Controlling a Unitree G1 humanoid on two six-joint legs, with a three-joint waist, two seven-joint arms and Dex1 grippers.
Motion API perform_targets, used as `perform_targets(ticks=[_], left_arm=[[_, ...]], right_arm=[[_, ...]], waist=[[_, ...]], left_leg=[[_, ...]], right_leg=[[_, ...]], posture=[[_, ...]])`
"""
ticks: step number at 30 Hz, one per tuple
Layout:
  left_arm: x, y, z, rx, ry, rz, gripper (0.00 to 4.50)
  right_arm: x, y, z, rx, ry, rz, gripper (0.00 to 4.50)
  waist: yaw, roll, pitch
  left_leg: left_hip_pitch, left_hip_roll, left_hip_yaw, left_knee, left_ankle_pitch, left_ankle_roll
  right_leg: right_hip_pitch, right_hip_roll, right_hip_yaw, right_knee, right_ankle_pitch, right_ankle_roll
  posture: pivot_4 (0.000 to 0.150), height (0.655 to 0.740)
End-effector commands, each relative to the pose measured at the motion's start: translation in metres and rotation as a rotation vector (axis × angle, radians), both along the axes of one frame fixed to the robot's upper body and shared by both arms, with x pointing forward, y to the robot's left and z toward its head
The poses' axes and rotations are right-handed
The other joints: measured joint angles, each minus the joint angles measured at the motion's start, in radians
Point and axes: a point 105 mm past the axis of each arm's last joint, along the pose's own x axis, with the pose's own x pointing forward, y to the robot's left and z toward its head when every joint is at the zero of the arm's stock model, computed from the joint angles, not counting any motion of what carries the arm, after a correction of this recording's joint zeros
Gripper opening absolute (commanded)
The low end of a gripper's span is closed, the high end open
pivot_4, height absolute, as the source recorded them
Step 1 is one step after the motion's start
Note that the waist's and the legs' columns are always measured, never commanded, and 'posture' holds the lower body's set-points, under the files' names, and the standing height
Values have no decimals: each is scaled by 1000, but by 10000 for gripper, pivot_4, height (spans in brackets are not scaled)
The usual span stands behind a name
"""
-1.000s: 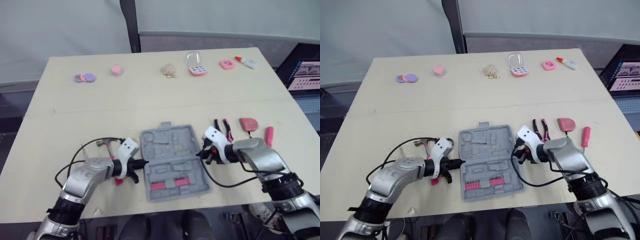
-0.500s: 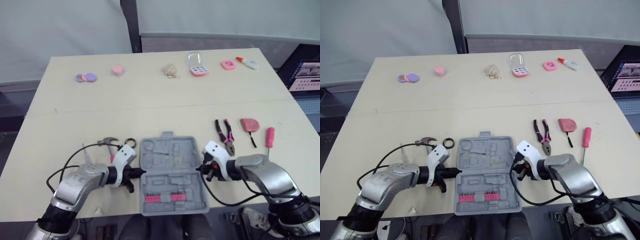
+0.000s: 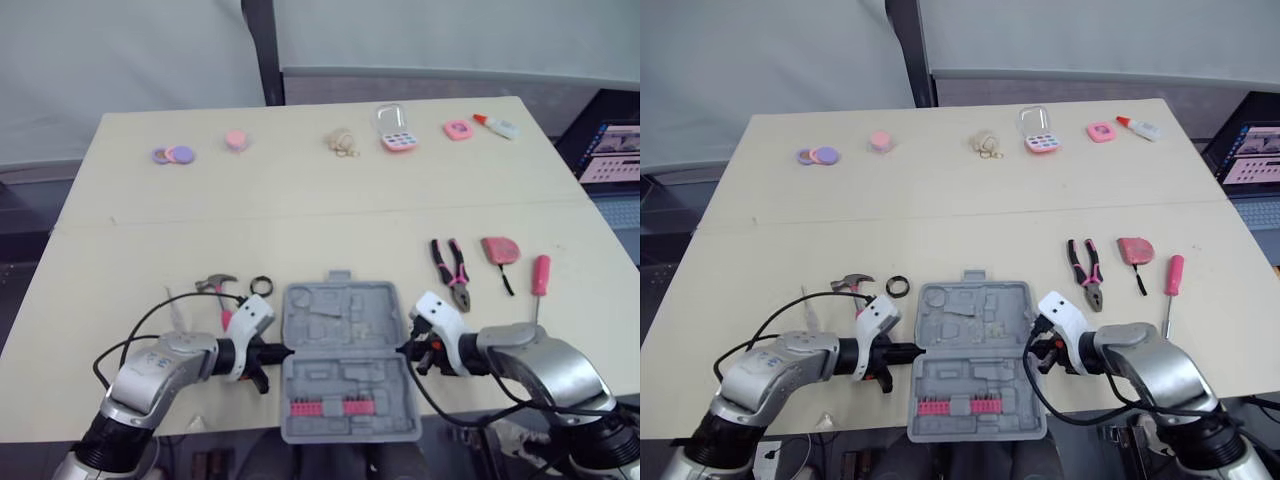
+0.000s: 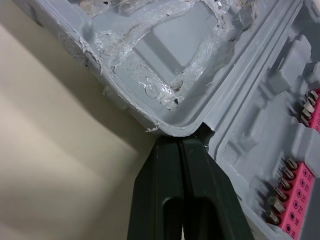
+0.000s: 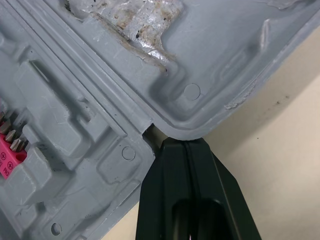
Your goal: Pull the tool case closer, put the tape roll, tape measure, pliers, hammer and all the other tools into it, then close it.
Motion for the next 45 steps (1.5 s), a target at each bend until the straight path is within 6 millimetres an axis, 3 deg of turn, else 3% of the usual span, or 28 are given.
perform_targets(ticks=[1, 24, 37, 45], left_arm=[[-11, -10, 6, -44, 6, -54, 599], [-13, -6, 6, -22, 1, -48, 599], [-18, 12, 5, 14, 34, -11, 599], [-15, 26, 32, -83, -6, 27, 599]], right_arm=[[-5, 4, 5, 14, -10, 19, 84], [-10, 0, 5, 8, 1, 0, 84], [-6, -13, 8, -18, -16, -27, 84], [-11, -33, 20, -46, -40, -71, 84]], waist=[[1, 0, 0], [14, 0, 0], [15, 0, 0], [15, 0, 0]], left_leg=[[0, 0, 0, 0, 0, 0], [0, 0, 1, 1, 0, 0], [0, 0, 1, 1, 0, 0], [0, 0, 1, 1, 0, 0]], right_leg=[[0, 0, 0, 0, 0, 0], [0, 0, 0, -1, 0, 0], [0, 0, 0, -1, 0, 0], [1, 0, 0, -1, 0, 0]], posture=[[1500, 7400], [1500, 7400], [1500, 7400], [1500, 7400]])
